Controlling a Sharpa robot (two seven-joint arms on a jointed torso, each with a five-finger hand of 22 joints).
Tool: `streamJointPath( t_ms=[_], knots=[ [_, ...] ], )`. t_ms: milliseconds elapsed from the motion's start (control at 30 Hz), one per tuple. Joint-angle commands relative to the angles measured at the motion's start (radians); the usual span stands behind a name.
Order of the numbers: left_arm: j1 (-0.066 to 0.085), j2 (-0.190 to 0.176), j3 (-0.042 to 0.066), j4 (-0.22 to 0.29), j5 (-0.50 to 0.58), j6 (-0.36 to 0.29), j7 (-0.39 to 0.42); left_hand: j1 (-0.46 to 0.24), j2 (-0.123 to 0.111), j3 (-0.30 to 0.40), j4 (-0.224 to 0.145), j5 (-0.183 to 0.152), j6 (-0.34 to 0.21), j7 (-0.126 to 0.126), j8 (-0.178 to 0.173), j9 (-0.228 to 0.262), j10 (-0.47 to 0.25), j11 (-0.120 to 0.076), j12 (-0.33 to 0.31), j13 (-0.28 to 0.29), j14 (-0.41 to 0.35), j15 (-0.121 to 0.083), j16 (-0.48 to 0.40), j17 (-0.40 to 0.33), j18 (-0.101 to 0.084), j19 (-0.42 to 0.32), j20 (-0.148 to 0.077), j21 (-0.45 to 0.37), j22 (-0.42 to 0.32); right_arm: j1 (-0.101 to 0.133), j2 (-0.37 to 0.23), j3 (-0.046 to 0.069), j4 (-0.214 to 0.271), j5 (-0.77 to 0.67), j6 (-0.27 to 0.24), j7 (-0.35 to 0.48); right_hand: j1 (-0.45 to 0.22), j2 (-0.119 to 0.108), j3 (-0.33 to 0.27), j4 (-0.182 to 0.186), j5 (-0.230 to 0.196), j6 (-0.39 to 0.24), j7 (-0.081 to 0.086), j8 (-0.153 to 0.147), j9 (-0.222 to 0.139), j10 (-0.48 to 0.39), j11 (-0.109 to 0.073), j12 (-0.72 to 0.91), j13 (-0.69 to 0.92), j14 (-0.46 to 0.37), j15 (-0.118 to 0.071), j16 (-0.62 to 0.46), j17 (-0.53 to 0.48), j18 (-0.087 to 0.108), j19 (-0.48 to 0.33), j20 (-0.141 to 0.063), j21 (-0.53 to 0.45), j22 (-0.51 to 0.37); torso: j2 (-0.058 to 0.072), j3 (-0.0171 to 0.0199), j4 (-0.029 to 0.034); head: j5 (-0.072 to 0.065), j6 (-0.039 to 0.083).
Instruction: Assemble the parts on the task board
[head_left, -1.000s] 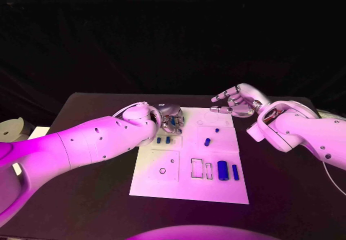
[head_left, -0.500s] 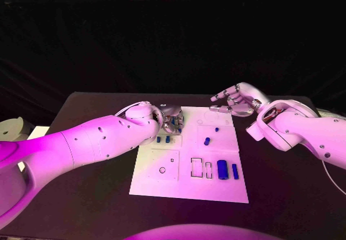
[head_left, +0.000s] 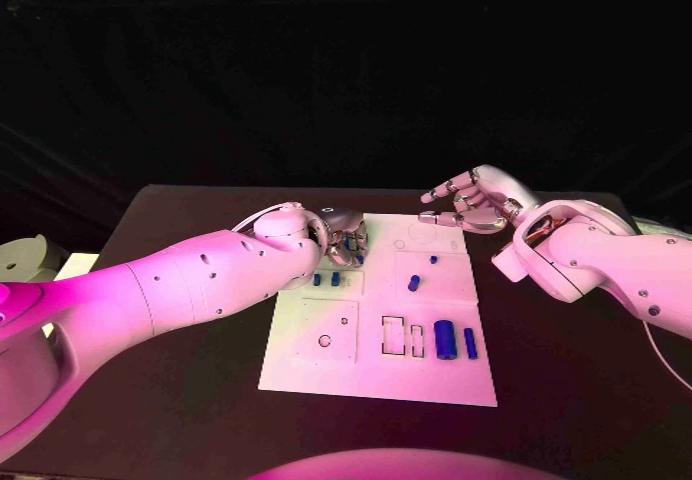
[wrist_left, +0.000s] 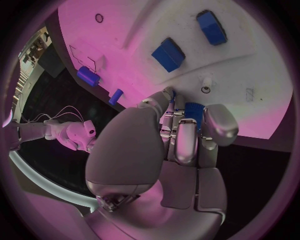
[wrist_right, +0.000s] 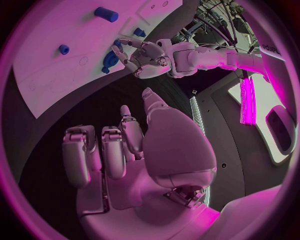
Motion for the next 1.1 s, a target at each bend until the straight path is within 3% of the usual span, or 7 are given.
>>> streamJointPath(
  t_ms=[33,300,533,700,900,1100],
  knots=[
    [-0.01,0.005,-0.005,-0.002,-0.005,0.035,0.001,0.001,0.012,0.017,-0.008,-0.006,0.016,-0.001,-0.006,-0.001,0.017,-0.001,-0.011,0.002,0.038,-0.009,0.005,-0.004,-0.017,0.007,-0.008,0.009,0.008,0.0,0.001,0.0,0.001,-0.006,0.013,0.004,0.003,0.009,-0.003,-0.001,0.004,0.006,-0.003,0.0,0.001,-0.003,-0.004,0.005,0.067,0.098,0.001,-0.006,0.228,-0.005,0.069,0.003,-0.004,0.192,0.0,-0.0003,0.0001,0.001,0.0],
    [-0.013,-0.006,-0.004,0.006,0.007,-0.03,0.014,0.003,0.017,0.067,-0.044,-0.006,0.047,0.004,-0.009,-0.002,0.054,-0.003,-0.034,0.003,0.037,-0.01,0.01,-0.011,-0.02,0.01,-0.011,0.023,0.024,0.0,0.003,0.0,-0.001,-0.006,0.014,0.004,0.003,0.009,-0.003,-0.001,0.004,0.006,-0.003,0.0,0.001,-0.003,-0.004,0.005,0.067,0.098,0.001,-0.006,0.228,-0.005,0.069,0.003,-0.004,0.192,0.0,-0.0013,-0.0006,-0.002,0.0],
    [-0.014,-0.04,0.007,0.037,0.045,-0.069,0.013,-0.013,0.01,0.082,-0.054,-0.007,0.05,0.007,-0.018,-0.005,0.06,0.0,-0.052,0.003,0.036,-0.008,0.012,-0.016,-0.019,0.008,-0.01,0.018,0.021,0.0,0.004,0.0,-0.003,-0.006,0.015,0.004,0.003,0.009,-0.003,-0.001,0.004,0.006,-0.003,0.0,0.001,-0.003,-0.004,0.005,0.067,0.098,0.001,-0.006,0.228,-0.005,0.069,0.003,-0.004,0.192,-0.001,-0.0007,0.0007,-0.005,0.0],
    [-0.013,-0.077,0.022,0.076,0.087,-0.092,0.014,-0.019,0.008,0.085,-0.056,-0.007,0.051,0.008,-0.021,-0.006,0.061,0.001,-0.057,0.003,0.036,-0.008,0.012,-0.018,-0.019,0.007,-0.009,0.018,0.022,0.0,0.004,0.0,-0.005,-0.006,0.016,0.003,0.004,0.01,-0.003,-0.001,0.004,0.007,-0.003,0.0,0.001,-0.003,-0.004,0.006,0.067,0.098,0.001,-0.007,0.228,-0.005,0.069,0.003,-0.004,0.191,-0.002,0.0005,0.0029,-0.005,0.003],
    [-0.013,-0.131,0.037,0.13,0.153,-0.131,0.025,-0.028,0.006,0.088,-0.059,-0.007,0.056,0.008,-0.023,-0.006,0.068,0.001,-0.062,0.004,0.036,-0.008,0.014,-0.019,-0.018,0.007,-0.009,0.015,0.02,-0.001,0.006,0.0,-0.009,-0.004,0.017,0.004,0.005,0.01,-0.004,-0.001,0.004,0.007,-0.003,0.0,0.001,-0.003,-0.004,0.007,0.068,0.098,0.001,-0.007,0.228,-0.005,0.068,0.003,-0.004,0.191,-0.001,-0.0007,0.0013,-0.003,0.009],
    [-0.012,-0.178,0.043,0.162,0.183,-0.118,0.017,-0.034,0.003,0.088,-0.06,-0.007,0.058,0.007,-0.024,-0.006,0.07,0.0,-0.065,0.004,0.036,-0.007,0.015,-0.018,-0.017,0.006,-0.009,0.012,0.017,-0.002,0.005,0.0,-0.013,0.0,0.018,0.003,0.005,0.01,-0.004,-0.001,0.004,0.007,-0.003,0.0,0.001,-0.003,-0.004,0.007,0.068,0.098,0.001,-0.007,0.228,-0.005,0.068,0.003,-0.004,0.191,-0.002,0.0002,0.0035,-0.004,0.011]
  ],
)
